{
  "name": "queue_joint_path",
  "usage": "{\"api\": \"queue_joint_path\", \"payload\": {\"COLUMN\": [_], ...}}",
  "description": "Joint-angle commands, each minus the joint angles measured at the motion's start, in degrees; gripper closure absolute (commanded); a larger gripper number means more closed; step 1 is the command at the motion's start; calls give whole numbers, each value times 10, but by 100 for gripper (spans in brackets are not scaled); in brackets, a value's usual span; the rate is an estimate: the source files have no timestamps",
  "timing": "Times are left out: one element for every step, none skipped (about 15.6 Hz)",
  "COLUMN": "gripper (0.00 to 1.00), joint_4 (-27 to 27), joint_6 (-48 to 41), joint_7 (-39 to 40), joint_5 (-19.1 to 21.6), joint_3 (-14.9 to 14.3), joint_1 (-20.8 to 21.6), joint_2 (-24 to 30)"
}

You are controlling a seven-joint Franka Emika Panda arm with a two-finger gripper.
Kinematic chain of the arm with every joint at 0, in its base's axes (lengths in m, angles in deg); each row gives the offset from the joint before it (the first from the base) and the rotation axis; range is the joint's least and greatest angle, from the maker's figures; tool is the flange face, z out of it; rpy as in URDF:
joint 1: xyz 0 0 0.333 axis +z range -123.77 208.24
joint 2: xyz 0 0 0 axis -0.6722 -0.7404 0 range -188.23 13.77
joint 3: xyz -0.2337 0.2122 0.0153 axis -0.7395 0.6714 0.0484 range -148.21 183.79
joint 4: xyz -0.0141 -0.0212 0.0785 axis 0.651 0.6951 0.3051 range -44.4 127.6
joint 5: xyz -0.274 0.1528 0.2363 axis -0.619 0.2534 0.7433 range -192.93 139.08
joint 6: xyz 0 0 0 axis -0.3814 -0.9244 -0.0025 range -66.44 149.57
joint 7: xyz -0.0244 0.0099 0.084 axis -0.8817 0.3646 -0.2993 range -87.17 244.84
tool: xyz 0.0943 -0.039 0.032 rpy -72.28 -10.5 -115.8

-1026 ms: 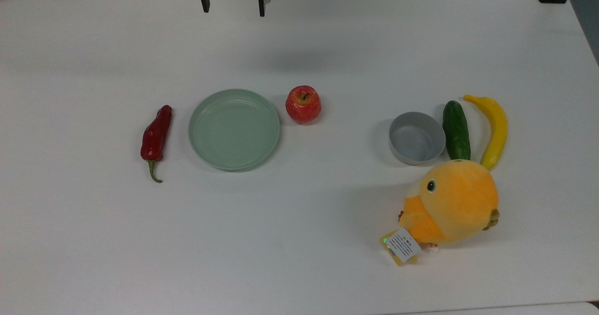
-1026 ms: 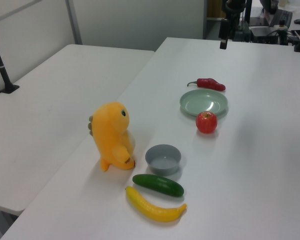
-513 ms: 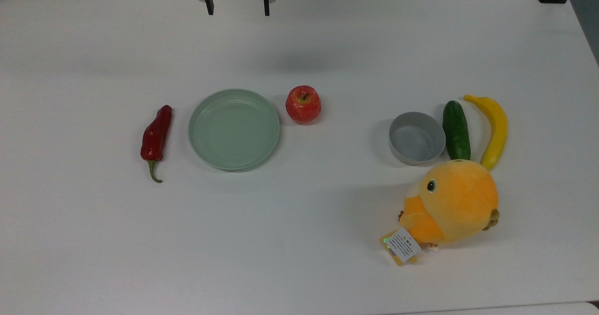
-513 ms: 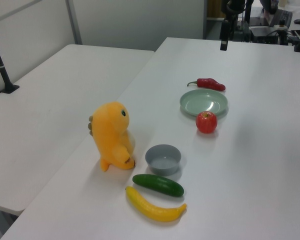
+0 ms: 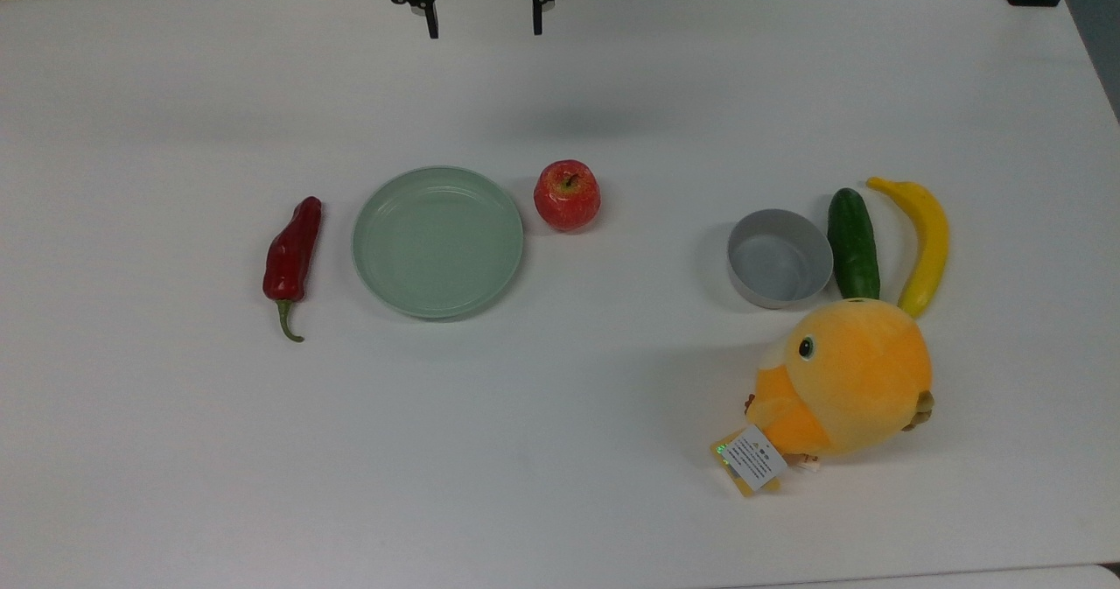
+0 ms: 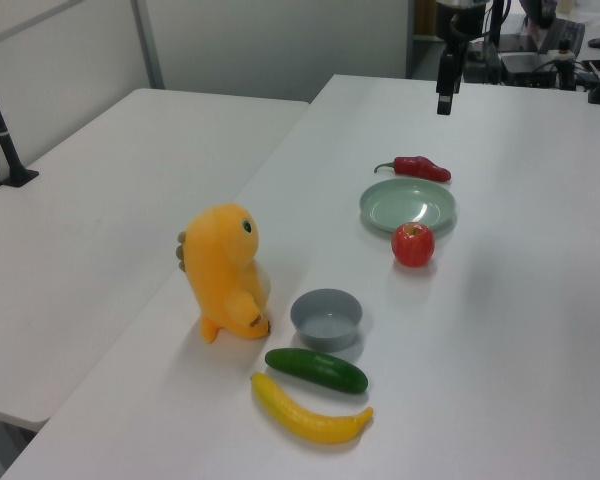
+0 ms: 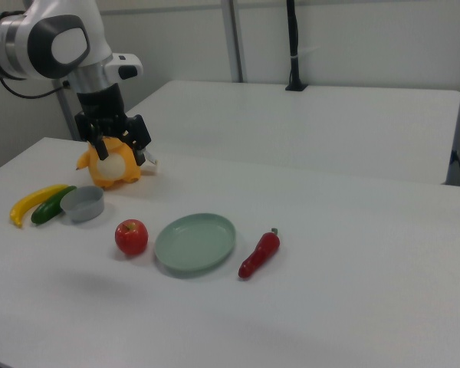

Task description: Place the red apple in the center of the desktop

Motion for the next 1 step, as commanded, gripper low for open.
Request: {"api": "queue_joint_path", "payload": {"gripper": [0], "joint_4": [-2], "joint_6": [-9], "joint_7": [6], "joint_5": [12], "joint_3": [7], "joint_1": [-11], "joint_2": [1]}}
